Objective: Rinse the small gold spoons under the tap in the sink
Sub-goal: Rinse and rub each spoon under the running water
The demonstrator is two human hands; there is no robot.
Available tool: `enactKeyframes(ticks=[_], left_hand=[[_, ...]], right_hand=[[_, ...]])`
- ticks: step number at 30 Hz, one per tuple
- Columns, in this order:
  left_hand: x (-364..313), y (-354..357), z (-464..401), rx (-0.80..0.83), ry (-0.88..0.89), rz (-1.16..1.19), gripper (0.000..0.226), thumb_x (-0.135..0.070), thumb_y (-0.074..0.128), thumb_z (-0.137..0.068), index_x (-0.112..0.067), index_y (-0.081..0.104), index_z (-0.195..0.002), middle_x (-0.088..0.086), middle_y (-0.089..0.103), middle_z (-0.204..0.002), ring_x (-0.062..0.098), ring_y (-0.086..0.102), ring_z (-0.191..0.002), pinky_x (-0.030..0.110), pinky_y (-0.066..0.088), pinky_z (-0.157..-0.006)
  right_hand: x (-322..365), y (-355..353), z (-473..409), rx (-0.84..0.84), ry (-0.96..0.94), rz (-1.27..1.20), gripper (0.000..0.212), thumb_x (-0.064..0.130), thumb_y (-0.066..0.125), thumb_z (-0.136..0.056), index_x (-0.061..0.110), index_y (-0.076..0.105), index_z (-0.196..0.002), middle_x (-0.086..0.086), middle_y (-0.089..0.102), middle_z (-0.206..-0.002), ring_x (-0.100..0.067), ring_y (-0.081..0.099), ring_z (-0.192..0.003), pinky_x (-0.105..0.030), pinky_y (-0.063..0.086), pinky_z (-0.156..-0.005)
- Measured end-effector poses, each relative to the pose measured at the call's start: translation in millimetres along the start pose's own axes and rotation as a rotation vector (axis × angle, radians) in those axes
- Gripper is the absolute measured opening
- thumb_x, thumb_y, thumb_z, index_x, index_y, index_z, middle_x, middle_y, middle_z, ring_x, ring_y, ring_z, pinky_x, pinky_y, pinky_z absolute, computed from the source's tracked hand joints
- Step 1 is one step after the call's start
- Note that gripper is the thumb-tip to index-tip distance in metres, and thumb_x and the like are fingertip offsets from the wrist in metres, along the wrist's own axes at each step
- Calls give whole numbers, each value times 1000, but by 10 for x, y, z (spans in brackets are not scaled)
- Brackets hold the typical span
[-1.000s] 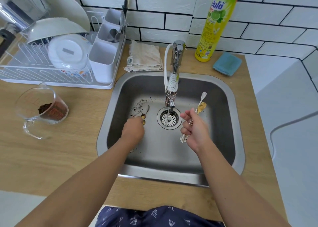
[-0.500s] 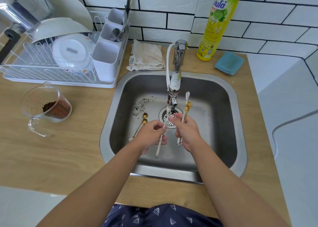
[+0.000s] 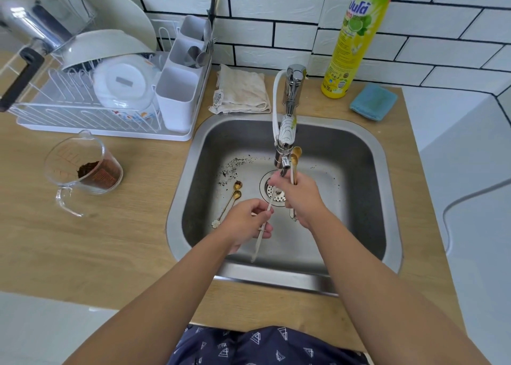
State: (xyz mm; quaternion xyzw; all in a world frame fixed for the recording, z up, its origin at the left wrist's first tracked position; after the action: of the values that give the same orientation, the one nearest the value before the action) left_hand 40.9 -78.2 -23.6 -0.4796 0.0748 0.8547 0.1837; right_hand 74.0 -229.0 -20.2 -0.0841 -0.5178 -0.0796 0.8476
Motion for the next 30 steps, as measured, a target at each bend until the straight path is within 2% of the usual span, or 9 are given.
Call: enactKeyframes(ticks=[2,5,7,11,14,18,24,27,30], left_hand=[[15,-9,2,1,-11,24,6,-4,56,-99,-4,63,-99,16,56,-103,15,64,-65,37,62,-69],[29,12,12,24,-13,19,7,-5,57,-99,-3,63,-100,17,56,-103,15,63,-66,36,61,-68],[12,7,14,30,-7,19,6,-7,59,-98,-4,64,-99,17,57,-104,14,64,-66,35,61,-68],[-26,-110,-10,-29,17,-8,3,-8,65,-94,-6,67,-96,13,59,-95,16,66,-67,42,63,-71],[-51,-195,-12,-78,33,-57,8,-8,73,-88,-7,70,-95,13,64,-91,16,69,-66,42,63,-68],[-78,-241,11,-85,13,-42,23,-9,84,-78,-6,68,-94,11,65,-82,18,69,-64,38,62,-60],[-96,-220,25,-35,14,-138,13,-14,75,-87,-9,66,-95,19,70,-90,23,70,-61,37,62,-61],[-109,-225,41,-51,29,-166,11,-15,74,-88,-11,66,-94,16,71,-90,27,72,-62,36,62,-60],[-102,-245,57,-63,37,-176,11,-15,74,-89,-12,65,-95,16,69,-95,28,73,-62,36,62,-59]], right_hand=[[-40,100,45,96,0,31,35,19,82,-85,22,68,-117,10,75,-82,5,62,-60,-17,42,-52],[-20,19,27,6,-20,14,9,20,76,-89,22,73,-98,8,76,-81,5,54,-48,-14,39,-47],[-15,-23,9,-31,4,-59,17,24,67,-97,21,72,-81,0,81,-87,2,47,-38,-14,36,-40],[-13,43,22,38,-13,5,11,29,70,-96,19,73,-100,12,78,-83,0,49,-47,-20,39,-49],[5,38,45,13,-64,34,16,23,81,-87,25,65,-91,7,73,-89,5,59,-59,-18,45,-56],[15,152,56,91,-38,-3,14,23,65,-97,27,70,-110,10,80,-96,1,47,-48,-24,39,-51],[12,47,70,-27,-72,49,18,34,65,-98,21,77,-97,12,80,-88,6,51,-45,-24,38,-58],[-25,102,76,40,-48,35,21,36,56,-103,24,73,-108,19,79,-86,0,48,-45,-20,37,-46],[20,155,112,126,-101,83,17,33,66,-95,24,73,-109,21,73,-74,5,51,-45,-13,36,-40]])
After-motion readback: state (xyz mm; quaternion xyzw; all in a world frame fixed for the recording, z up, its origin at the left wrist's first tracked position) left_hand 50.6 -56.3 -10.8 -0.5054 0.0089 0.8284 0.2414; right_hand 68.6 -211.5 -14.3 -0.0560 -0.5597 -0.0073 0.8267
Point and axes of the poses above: each hand's wrist, its own z-axis away from the middle knuckle, its own y-axis out of the palm, x = y × z, the point moved 10 cm from there along -z, towards the middle knuckle
